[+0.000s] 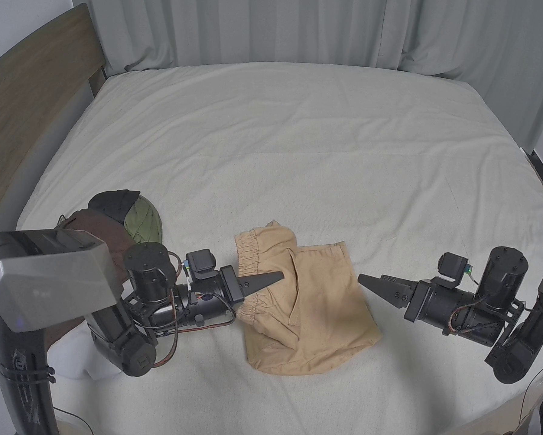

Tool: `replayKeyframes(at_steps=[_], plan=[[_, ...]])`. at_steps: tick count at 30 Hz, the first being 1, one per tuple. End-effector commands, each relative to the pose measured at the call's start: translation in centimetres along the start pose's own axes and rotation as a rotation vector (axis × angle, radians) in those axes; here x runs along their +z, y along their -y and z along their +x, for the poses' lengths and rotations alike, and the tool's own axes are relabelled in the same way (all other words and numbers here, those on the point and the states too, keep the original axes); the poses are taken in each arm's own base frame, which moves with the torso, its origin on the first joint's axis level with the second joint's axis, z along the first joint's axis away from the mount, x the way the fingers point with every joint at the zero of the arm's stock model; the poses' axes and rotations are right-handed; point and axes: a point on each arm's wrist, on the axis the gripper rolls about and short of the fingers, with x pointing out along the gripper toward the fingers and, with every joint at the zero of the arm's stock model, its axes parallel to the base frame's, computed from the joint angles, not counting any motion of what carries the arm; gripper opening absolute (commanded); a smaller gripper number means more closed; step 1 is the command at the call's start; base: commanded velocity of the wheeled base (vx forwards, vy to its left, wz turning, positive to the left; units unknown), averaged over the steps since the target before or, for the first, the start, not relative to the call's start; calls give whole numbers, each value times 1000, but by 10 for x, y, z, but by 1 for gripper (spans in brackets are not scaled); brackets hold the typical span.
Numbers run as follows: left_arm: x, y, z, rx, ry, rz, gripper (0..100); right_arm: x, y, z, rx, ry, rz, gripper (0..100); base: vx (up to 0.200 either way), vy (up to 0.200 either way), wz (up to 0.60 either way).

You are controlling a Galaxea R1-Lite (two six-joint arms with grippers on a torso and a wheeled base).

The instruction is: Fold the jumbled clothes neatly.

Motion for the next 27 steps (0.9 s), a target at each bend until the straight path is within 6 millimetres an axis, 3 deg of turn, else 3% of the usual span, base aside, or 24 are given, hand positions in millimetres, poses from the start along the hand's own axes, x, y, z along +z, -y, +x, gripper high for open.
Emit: replayKeyframes(at_steps=[1,27], plan=[[-7,-7,9,1,-23,-11,0,2,0,0,1,8,-2,100,0,0,0],[-25,-28,31,24,-49,-41,0,7,-4,-2,15,30,-7,100,0,0,0]])
